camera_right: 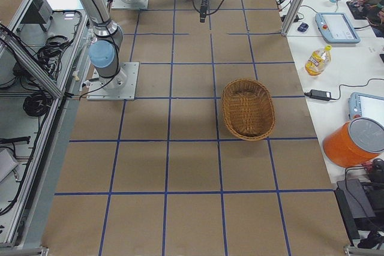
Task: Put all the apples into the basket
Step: 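Close the left gripper on the dark purple apple and lift it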
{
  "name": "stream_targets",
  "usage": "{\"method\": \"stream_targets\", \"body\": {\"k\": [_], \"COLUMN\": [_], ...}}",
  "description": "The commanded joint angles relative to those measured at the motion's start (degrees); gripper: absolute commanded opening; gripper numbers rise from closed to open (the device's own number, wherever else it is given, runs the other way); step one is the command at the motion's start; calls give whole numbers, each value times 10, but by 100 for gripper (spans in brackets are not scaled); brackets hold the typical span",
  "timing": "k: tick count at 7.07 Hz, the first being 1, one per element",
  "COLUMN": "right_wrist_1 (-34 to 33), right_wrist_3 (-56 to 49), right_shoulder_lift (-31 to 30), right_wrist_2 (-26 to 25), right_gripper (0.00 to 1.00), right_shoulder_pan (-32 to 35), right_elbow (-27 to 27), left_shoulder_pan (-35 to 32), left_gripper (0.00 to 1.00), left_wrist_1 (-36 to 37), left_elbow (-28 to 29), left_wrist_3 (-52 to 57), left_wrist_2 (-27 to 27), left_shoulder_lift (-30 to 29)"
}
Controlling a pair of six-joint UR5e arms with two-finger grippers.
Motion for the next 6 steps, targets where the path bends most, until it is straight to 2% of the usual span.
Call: {"method": "stream_targets", "body": {"k": [1, 2, 3, 4, 6], "right_wrist_1": [1, 1, 0, 0, 2], "right_wrist_3": [0, 3, 0, 3, 2], "right_shoulder_lift": [0, 0, 0, 0, 0], "right_wrist_2": [-3, -1, -2, 3, 5], "right_gripper": [100, 100, 100, 100, 100], "right_shoulder_pan": [-1, 2, 0, 1, -1], "right_elbow": [0, 0, 0, 0, 0], "left_shoulder_pan": [1, 1, 1, -1, -8], "left_gripper": [100, 96, 48, 4, 0], "left_wrist_1": [1, 4, 7, 8, 8], "left_elbow": [-4, -4, -3, -2, 12], "left_wrist_3": [-8, -5, -5, -12, -57], "left_wrist_2": [-10, -9, -7, -7, -18], "left_shoulder_lift": [-14, -19, -21, -21, -11]}}
